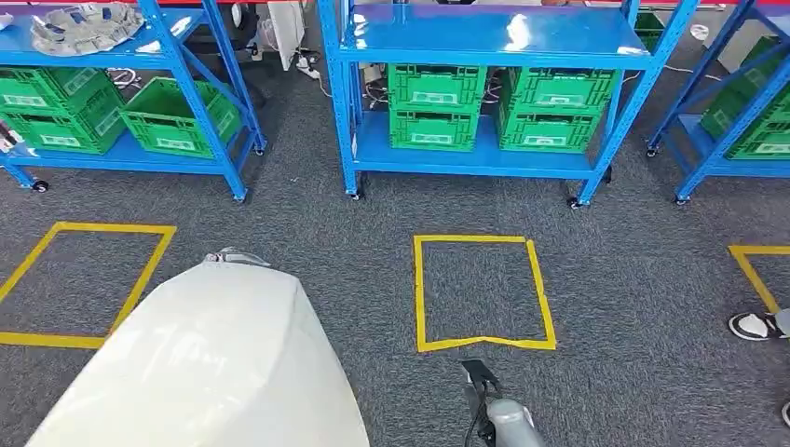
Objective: Take the parts from the cabinet and place them on the table.
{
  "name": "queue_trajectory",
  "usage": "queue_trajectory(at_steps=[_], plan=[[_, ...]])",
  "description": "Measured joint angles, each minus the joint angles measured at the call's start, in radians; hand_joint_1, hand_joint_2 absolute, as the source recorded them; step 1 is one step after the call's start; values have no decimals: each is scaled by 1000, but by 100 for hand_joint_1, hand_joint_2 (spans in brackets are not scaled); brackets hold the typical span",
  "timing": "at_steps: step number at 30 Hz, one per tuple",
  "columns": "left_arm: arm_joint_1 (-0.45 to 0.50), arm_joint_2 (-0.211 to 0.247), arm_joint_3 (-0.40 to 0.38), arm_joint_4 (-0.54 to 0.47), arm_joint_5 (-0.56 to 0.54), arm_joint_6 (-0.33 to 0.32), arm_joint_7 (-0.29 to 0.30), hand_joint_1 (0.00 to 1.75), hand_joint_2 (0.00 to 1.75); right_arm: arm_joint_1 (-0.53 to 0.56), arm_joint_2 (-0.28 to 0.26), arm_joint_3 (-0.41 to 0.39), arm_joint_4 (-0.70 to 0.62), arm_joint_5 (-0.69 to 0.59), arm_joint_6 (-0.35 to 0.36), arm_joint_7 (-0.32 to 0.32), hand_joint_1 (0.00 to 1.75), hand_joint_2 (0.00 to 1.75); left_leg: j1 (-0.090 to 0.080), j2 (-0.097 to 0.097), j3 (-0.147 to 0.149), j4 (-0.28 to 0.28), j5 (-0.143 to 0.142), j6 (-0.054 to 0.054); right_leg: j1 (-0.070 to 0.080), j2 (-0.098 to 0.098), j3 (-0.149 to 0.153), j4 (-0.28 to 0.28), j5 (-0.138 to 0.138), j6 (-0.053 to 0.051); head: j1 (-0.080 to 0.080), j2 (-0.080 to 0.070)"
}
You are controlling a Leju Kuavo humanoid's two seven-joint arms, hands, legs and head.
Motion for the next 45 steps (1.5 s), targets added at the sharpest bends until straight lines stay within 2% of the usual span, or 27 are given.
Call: queue_trajectory(at_steps=[4,6,7,9,11,12,14,16,17,18,20,21,22,23,26,27,28,30,31,32,33,36,37,40,42,44,45], plan=[[-2,-2,-2,-3,0,-2,-1,175,175,-2,1,0,0,8,1,0,0,0,-12,-5,-10,18,-32,-11,3,1,15,-39,-9,-18,2,0],[-2,-7,-3,-3,0,-17,0,175,175,-3,4,-2,0,-4,-10,0,0,0,-13,-4,-9,25,-33,-15,-11,1,20,-41,-2,-28,2,0],[-2,-12,-6,-3,0,-23,1,175,175,-2,4,-4,0,-10,-16,0,0,0,-12,-2,-18,53,-54,-29,-10,1,22,-41,-3,-31,2,0],[-2,-17,-18,0,0,-29,2,175,175,-1,4,-9,0,-18,-22,0,0,0,5,2,-88,196,-132,-53,-12,-1,21,-41,-1,-34,-2,0],[1,-18,-27,5,0,-31,3,175,175,2,4,-12,0,-22,-31,0,0,0,18,6,-160,326,-172,-63,-13,-1,21,-41,-4,-33,-1,0],[3,-17,-29,6,0,-31,3,175,175,3,4,-14,0,-22,-35,0,0,0,22,6,-169,329,-157,-64,-12,-1,22,-41,-5,-33,-2,0],[5,-17,-34,5,0,-31,3,175,175,3,5,-17,0,-22,-37,0,0,0,22,5,-117,199,-71,-53,-10,1,26,-41,-7,-31,-2,0],[5,-17,-39,-1,9,-31,7,175,175,3,8,-17,0,-21,-35,0,0,0,7,5,-31,16,3,-19,-15,2,32,-47,-6,-31,-1,0],[6,-17,-40,-3,8,-31,9,175,175,2,17,-18,0,-15,-31,0,0,0,5,4,-32,16,2,-19,-14,3,37,-54,-6,-22,8,0],[1,-17,-45,-2,8,-34,12,175,175,1,17,-18,0,-12,-28,0,0,0,0,6,-31,5,0,-16,-22,4,37,-56,-5,-13,-4,0],[0,-17,-48,-2,21,-37,16,175,175,3,22,-19,0,-13,-28,0,0,0,-13,6,-24,-8,4,-10,-31,1,46,-72,-2,2,-5,0],[1,-19,-49,-3,22,-39,16,175,175,3,23,-19,0,-12,-28,0,0,0,-12,3,-5,-38,18,3,-27,0,56,-83,1,8,-10,0],[-1,-19,-53,-1,21,-39,15,175,175,3,20,-19,0,-10,-28,0,0,0,-2,6,14,-64,38,3,-26,-1,53,-61,-2,6,-8,0],[-5,-21,-57,0,21,-40,16,175,175,2,19,-18,0,-8,-27,0,0,0,2,6,18,-70,42,12,-17,0,33,-22,-33,4,-9,0],[-2,-21,-70,8,21,-40,16,175,175,7,12,-18,0,-1,-27,0,0,0,1,8,10,-59,41,12,-12,3,-85,197,-134,10,5,0],[-1,-21,-72,11,21,-40,16,175,175,10,10,-19,0,-1,-27,0,0,0,1,6,6,-52,36,10,-12,3,-101,219,-129,14,6,0],[0,-21,-72,14,19,-40,16,175,175,12,8,-19,0,0,-27,0,0,0,4,5,4,-43,31,6,-14,3,-92,191,-101,18,6,0],[0,-21,-72,17,19,-40,15,175,175,11,3,-19,0,0,-27,0,0,0,15,4,-2,-15,14,-8,-22,0,-10,27,-16,31,7,0],[1,-21,-72,17,21,-39,15,175,175,11,2,-19,0,1,-26,0,0,0,14,5,-7,7,0,-21,-29,-7,20,-41,-4,43,11,0],[1,-20,-72,17,24,-38,14,175,175,10,11,-18,0,8,-21,0,0,0,0,3,-23,24,-16,-30,-30,-4,16,-30,-12,42,21,0],[2,-21,-72,16,25,-38,14,175,175,10,8,-18,0,17,-18,-5,0,0,2,2,-23,34,-29,-29,-31,0,12,-17,-18,11,17,0],[1,-20,-74,16,24,-38,13,175,175,11,8,-15,0,34,-9,-2,0,0,6,8,-16,36,-36,-44,-34,0,9,-10,-28,1,9,0],[2,-20,-74,17,19,-33,15,175,175,11,7,-13,0,42,-4,-2,0,0,6,8,-19,53,-51,-51,-32,-1,10,-10,-24,-10,7,0],[3,-13,-74,15,6,-8,15,175,175,11,0,-4,0,53,5,-2,0,0,20,10,-114,245,-152,-68,-32,-2,11,-15,-22,-14,0,0],[5,-5,-74,14,13,-6,16,175,175,11,-7,0,0,61,16,-2,0,0,20,10,-176,351,-176,-63,-24,-3,11,-16,-23,-14,-3,0],[3,0,-74,15,25,-5,15,175,175,9,-12,7,0,65,18,-2,0,0,12,9,-152,278,-109,-32,-8,-1,15,-19,-25,-16,-4,0],[0,2,-74,16,28,-5,12,175,175,9,-14,10,0,65,21,-2,0,0,-2,7,-114,188,-59,-2,5,0,20,-25,-23,-20,-5,0]])
